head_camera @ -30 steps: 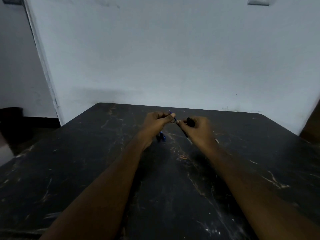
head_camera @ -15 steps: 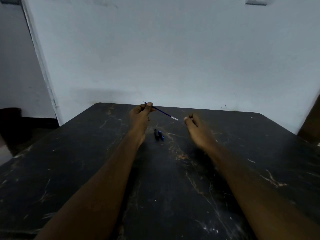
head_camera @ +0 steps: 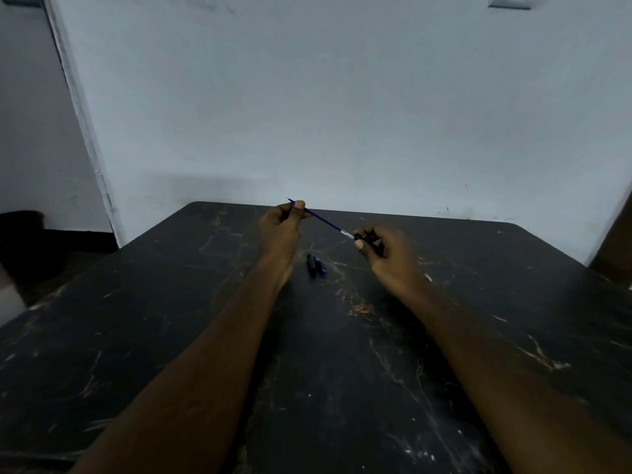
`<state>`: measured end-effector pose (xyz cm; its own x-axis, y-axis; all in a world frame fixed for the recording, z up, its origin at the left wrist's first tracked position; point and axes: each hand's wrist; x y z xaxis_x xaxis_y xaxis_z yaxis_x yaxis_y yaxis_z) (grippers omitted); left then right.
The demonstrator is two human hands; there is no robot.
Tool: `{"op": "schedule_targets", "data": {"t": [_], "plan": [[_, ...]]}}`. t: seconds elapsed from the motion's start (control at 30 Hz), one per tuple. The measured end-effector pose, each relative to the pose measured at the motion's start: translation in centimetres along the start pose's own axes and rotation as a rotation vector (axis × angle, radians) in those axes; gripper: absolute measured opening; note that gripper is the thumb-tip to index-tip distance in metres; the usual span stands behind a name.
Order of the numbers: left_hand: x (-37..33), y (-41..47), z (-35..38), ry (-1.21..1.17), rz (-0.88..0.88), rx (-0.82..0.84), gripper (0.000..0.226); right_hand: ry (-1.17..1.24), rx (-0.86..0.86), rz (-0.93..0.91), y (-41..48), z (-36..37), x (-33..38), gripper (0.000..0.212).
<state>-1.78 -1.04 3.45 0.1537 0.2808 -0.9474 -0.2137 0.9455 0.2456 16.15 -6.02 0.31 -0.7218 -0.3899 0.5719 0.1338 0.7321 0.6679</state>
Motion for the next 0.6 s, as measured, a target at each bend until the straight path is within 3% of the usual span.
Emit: {"op": "schedule_targets", "data": {"t": [0.6], "plan": [[0.21, -0.14, 0.18, -0.018, 0.041, 0.023, 0.023, -0.056, -0.037, 0.052, 0.23, 0.07, -0.58, 0.017]]}}
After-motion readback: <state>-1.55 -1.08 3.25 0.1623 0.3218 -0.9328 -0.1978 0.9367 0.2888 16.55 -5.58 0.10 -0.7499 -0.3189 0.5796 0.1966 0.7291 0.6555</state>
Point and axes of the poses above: each hand's wrist, its own y-axis towards the middle knuckle, its own z-axis out of the palm, x = y × z, and after that the axes turned 4 degrees about -x, right-handed
